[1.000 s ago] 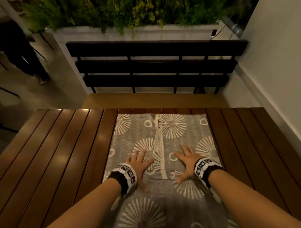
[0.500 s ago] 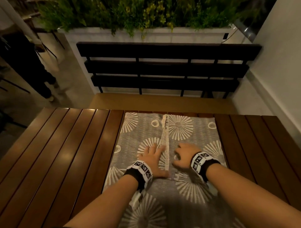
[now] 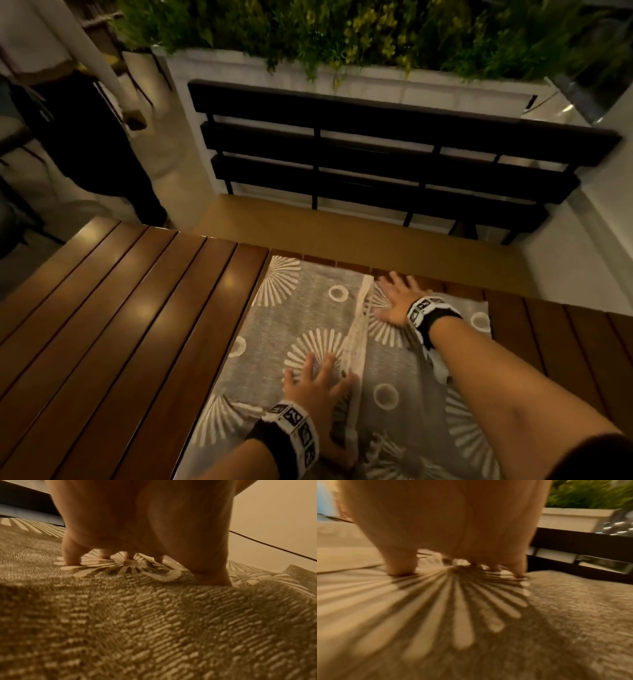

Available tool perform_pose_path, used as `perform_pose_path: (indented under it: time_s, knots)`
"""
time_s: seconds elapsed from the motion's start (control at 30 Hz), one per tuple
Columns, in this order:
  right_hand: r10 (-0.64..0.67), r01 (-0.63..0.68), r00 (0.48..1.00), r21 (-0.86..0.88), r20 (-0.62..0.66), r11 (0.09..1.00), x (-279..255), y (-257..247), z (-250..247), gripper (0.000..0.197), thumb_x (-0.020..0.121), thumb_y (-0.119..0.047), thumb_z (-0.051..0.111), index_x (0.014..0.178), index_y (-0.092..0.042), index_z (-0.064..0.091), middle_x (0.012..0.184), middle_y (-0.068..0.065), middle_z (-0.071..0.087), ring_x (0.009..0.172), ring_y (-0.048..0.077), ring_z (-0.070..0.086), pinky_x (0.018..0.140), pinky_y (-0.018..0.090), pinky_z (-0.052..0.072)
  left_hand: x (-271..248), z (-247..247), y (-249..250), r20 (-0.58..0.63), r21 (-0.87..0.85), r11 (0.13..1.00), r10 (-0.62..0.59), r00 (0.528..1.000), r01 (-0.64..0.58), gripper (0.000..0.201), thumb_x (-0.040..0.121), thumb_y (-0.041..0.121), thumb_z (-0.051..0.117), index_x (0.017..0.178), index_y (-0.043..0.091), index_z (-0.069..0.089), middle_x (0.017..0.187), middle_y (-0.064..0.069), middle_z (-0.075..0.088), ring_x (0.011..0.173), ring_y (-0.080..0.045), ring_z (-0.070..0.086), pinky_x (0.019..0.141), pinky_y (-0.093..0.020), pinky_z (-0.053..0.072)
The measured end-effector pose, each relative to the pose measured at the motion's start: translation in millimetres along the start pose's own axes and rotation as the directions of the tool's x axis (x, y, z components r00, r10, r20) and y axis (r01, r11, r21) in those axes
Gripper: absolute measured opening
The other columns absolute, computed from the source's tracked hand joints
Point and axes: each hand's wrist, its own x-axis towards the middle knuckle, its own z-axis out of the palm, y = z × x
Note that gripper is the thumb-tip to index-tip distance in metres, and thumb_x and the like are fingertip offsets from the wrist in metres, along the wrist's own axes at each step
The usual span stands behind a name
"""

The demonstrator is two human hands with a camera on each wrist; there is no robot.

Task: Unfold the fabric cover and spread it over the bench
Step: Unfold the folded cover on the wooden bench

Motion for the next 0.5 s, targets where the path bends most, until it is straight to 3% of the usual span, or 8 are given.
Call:
perform_pose_path:
  time_s: [0.07,0.13,0.2,0.23,0.3,0.37,0.43,0.5]
  knots:
    - [0.078,-0.078,0.992,0.005,-0.103,0.997,3,1,-8,0.075,0.09,-0.066,0.026,0.149,-0.039,-0.01,0.157,-0.005,-0.024,0.147,0.032,-0.014,0.116,0.06,-0.001,-1,-1,1,-0.008,-0.021,1.0,0.004,1.0,-0.005,0.121,0.064,0.077,0.066,0.143,0.048,-0.021,0.157,-0.001,-0.027,0.142,-0.044,-0.021,0.108,-0.07,-0.002]
    - [-0.178,0.154,0.948,-0.108,-0.265,0.982,-2,-14,-6,0.065,0.096,-0.057,0.018,0.151,-0.035,-0.008,0.159,-0.003,-0.02,0.148,0.027,-0.011,0.118,0.054,-0.002,-2,-1,1,-0.005,-0.02,1.0,0.001,1.0,-0.001,0.121,0.063,0.077,0.066,0.144,0.047,-0.02,0.157,0.0,-0.027,0.142,-0.045,-0.02,0.108,-0.072,-0.001]
    - [-0.49,0.441,0.852,-0.252,-0.183,0.861,-6,-33,-2,0.061,0.098,-0.053,0.019,0.152,-0.034,-0.003,0.16,-0.004,-0.014,0.148,0.018,-0.008,0.119,0.048,-0.001,-2,-2,1,-0.003,-0.011,1.0,-0.007,1.0,0.007,0.122,0.061,0.081,0.064,0.144,0.047,-0.02,0.158,0.0,-0.027,0.142,-0.045,-0.019,0.107,-0.073,0.0]
    - [-0.546,0.505,0.833,-0.282,-0.087,0.816,-6,-38,3,0.061,0.098,-0.053,0.021,0.152,-0.033,-0.002,0.16,-0.004,-0.013,0.148,0.016,-0.008,0.119,0.046,-0.001,-2,-2,1,0.005,-0.006,1.0,-0.013,1.0,0.013,0.123,0.059,0.082,0.063,0.144,0.048,-0.02,0.158,0.0,-0.026,0.142,-0.045,-0.02,0.107,-0.073,0.0]
    - [-0.453,0.437,0.891,-0.241,-0.01,0.866,0,-38,8,0.065,0.097,-0.056,0.022,0.152,-0.033,-0.002,0.161,-0.004,-0.014,0.148,0.017,-0.008,0.12,0.044,0.001,-2,-2,3,0.002,-0.008,1.0,-0.021,1.0,0.021,0.126,0.056,0.084,0.064,0.143,0.049,-0.019,0.158,0.001,-0.026,0.142,-0.044,-0.02,0.107,-0.073,0.001]
    - [-0.275,0.261,0.958,-0.154,-0.08,0.953,7,-35,8,0.068,0.095,-0.061,0.022,0.152,-0.033,-0.004,0.16,-0.004,-0.016,0.148,0.02,-0.011,0.12,0.045,0.002,-2,-1,5,-0.008,-0.001,0.999,-0.032,0.999,0.032,0.127,0.055,0.083,0.065,0.144,0.048,-0.018,0.157,0.001,-0.027,0.142,-0.044,-0.02,0.107,-0.073,0.002]
    - [-0.147,0.128,0.979,-0.134,-0.144,0.983,7,-40,7,0.067,0.096,-0.058,0.022,0.152,-0.031,-0.004,0.159,-0.004,-0.018,0.148,0.022,-0.012,0.12,0.046,0.002,-3,-3,6,-0.009,0.011,0.999,-0.041,0.999,0.041,0.128,0.055,0.082,0.066,0.146,0.046,-0.017,0.157,0.0,-0.027,0.142,-0.043,-0.019,0.108,-0.072,0.004]
    - [-0.167,0.134,0.966,-0.171,-0.196,0.976,-4,-50,10,0.063,0.099,-0.048,0.023,0.152,-0.028,-0.003,0.16,0.0,-0.018,0.148,0.024,-0.011,0.119,0.048,0.002,-2,-2,8,-0.007,0.022,0.998,-0.058,0.998,0.058,0.13,0.053,0.083,0.066,0.146,0.045,-0.016,0.157,0.0,-0.027,0.143,-0.043,-0.019,0.109,-0.071,0.006]
